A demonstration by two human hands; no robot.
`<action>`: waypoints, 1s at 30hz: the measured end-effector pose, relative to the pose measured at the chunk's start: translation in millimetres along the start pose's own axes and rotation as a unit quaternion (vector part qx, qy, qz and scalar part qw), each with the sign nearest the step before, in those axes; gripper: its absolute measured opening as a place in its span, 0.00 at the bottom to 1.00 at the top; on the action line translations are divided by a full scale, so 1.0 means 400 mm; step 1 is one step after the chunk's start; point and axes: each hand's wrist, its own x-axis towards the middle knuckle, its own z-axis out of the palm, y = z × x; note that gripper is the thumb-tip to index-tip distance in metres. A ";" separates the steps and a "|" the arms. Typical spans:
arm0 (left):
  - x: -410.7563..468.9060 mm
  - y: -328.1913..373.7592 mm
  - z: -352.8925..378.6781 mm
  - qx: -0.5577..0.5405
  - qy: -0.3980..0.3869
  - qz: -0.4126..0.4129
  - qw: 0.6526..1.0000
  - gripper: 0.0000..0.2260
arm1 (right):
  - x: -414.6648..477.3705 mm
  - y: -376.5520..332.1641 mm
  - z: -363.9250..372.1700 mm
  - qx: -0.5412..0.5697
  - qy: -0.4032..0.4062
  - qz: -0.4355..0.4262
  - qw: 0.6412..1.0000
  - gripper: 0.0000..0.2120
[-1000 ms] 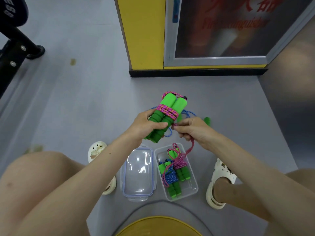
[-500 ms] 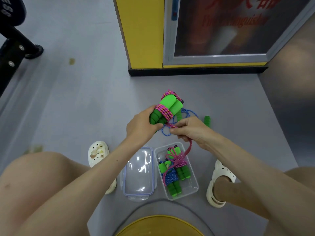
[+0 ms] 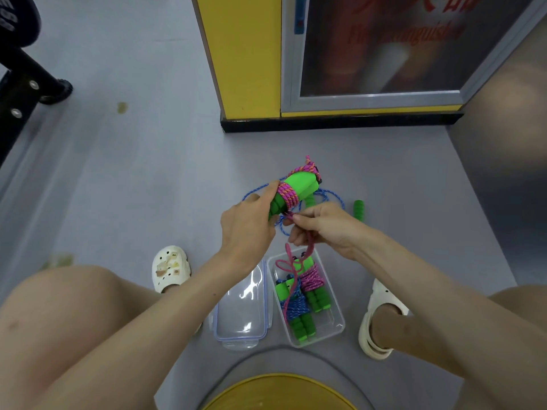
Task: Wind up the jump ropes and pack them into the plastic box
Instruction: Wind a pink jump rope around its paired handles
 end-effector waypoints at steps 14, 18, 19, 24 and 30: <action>-0.023 0.009 0.026 -0.070 0.070 0.085 0.991 0.36 | 0.008 -0.004 0.014 0.036 0.000 -0.034 0.999 0.11; -0.023 0.023 0.028 -0.162 0.010 0.084 0.983 0.35 | 0.011 -0.004 0.007 0.061 0.064 -0.036 0.995 0.21; -0.020 0.025 0.033 -0.192 -0.017 0.080 0.978 0.35 | 0.012 -0.003 0.004 0.068 0.083 -0.036 0.994 0.21; 0.015 0.027 -0.013 -0.441 -0.121 -0.038 0.889 0.33 | 0.024 0.007 -0.022 0.088 0.078 -0.037 0.992 0.21; 0.043 -0.019 -0.062 -0.518 -0.249 -0.200 0.793 0.24 | 0.016 0.016 -0.020 0.107 -0.032 -0.046 0.993 0.19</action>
